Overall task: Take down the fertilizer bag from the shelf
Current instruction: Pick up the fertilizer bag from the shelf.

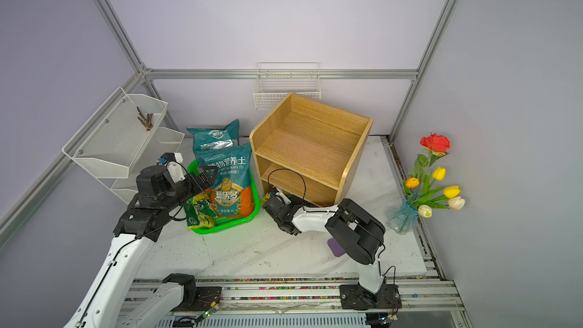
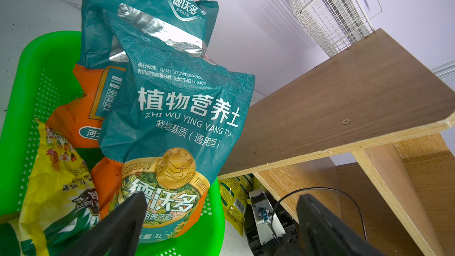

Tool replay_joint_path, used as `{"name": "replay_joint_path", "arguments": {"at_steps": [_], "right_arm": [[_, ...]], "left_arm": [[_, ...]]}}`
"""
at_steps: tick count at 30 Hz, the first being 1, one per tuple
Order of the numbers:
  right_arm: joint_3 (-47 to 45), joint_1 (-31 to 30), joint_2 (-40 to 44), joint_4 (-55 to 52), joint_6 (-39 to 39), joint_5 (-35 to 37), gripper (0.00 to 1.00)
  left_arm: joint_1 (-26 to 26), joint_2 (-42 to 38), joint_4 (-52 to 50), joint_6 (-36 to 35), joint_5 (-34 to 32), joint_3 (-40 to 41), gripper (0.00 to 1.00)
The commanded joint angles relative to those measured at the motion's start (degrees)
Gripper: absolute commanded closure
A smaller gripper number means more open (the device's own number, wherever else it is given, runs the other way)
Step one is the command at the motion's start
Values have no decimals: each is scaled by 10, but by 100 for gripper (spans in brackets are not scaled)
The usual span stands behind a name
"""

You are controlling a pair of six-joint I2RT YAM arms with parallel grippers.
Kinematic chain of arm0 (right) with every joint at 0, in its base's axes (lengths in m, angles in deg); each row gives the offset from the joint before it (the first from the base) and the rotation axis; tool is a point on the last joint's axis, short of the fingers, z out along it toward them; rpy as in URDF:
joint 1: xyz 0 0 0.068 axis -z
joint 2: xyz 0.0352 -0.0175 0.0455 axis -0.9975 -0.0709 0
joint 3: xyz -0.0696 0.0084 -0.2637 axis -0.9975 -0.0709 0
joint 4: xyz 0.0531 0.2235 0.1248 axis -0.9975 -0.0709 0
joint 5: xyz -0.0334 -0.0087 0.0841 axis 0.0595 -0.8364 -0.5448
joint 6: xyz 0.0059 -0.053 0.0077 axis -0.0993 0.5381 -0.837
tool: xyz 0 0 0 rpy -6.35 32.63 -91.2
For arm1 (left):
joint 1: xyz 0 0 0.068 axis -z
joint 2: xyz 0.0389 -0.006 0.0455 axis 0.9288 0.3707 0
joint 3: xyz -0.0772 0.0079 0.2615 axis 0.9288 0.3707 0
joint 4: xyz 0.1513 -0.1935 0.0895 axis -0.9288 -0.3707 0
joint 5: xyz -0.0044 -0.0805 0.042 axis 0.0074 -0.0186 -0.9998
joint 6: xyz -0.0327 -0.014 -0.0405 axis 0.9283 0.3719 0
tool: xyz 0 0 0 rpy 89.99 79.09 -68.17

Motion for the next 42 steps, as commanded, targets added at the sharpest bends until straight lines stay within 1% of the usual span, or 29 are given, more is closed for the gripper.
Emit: {"name": "replay_joint_path", "arguments": {"at_steps": [1, 3, 6, 8, 11, 15, 22, 24, 26, 29, 30, 32, 36, 37, 39, 42], "right_arm": [[-8, 7, -8, 11, -12, -21, 57], [-8, 7, 0, 10, -12, -26, 74], [-7, 7, 20, 9, -9, -33, 91], [-5, 6, 35, 4, -6, -32, 99], [-3, 3, 57, -13, -8, -25, 100], [-10, -13, 92, -30, -13, 4, 100], [-1, -54, 147, -106, -61, 55, 100], [-2, -67, 162, -112, -63, 66, 100], [-1, -78, 177, -115, -63, 70, 100], [12, -94, 198, -123, -56, 57, 100], [22, -98, 198, -134, -59, 43, 100], [39, -105, 233, -155, -67, -2, 100], [57, -108, 298, -169, -87, -164, 100], [56, -108, 317, -162, -81, -220, 100], [45, -108, 351, -133, -79, -299, 100], [43, -107, 391, -101, -86, -362, 100]], "left_arm": [[0, -4, 13, 4, 3, 27, 0], [0, -3, 11, 11, -8, 25, 0], [0, 5, 11, 13, -1, 24, 0], [0, 13, 11, 15, 9, 23, 0], [0, 25, 11, 21, 20, 23, 0], [0, 27, 17, 20, 21, 26, 0], [0, 22, 29, 17, 28, 31, 0], [0, 22, 32, 19, 34, 33, 0], [0, 22, 35, 24, 38, 37, 0], [0, 20, 40, 31, 46, 40, 0], [0, 20, 40, 32, 49, 42, 0], [-1, 17, 40, 34, 55, 41, 0], [0, 16, 22, 31, 57, 32, 0], [0, 19, 14, 26, 58, 26, 0], [0, 27, -3, 14, 64, 14, 0], [0, 42, -37, -4, 76, -13, 0]]}}
